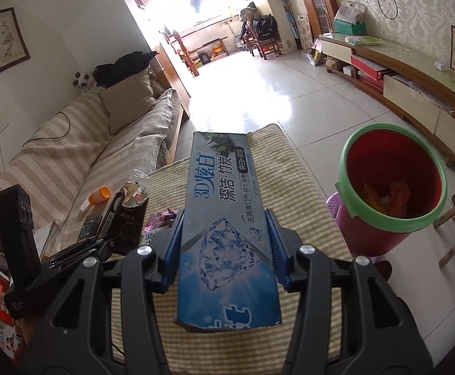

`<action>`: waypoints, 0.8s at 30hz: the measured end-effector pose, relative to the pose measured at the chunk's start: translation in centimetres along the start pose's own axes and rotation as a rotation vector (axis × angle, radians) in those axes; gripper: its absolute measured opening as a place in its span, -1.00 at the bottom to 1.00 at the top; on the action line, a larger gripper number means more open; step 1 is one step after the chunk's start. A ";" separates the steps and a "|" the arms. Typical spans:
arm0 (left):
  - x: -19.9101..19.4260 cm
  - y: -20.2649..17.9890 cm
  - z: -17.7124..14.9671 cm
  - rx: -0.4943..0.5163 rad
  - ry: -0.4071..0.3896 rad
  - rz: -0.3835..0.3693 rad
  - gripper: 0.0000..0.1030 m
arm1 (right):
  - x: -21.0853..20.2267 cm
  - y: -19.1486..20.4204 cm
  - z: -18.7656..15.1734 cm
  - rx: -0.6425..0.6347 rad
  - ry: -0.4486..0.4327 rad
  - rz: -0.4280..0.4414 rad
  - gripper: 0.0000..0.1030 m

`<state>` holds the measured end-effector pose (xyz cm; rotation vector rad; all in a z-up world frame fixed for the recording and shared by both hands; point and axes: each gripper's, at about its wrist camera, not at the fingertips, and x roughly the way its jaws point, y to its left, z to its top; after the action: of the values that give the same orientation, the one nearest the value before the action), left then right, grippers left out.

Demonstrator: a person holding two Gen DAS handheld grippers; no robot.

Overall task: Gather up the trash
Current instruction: 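Carry the gold wrapper and blue toothpaste box over the red bucket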

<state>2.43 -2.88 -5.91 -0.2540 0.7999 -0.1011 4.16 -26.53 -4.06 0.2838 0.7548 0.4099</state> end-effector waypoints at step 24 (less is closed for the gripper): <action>2.8 -4.6 -0.3 0.093 0.065 -0.107 -0.65 | -2.7 -2.8 0.3 0.064 -0.061 -0.092 -0.08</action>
<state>4.23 -7.87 -6.86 -0.2063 0.8435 -0.2481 3.31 -30.25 -3.35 0.3188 0.7195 0.2896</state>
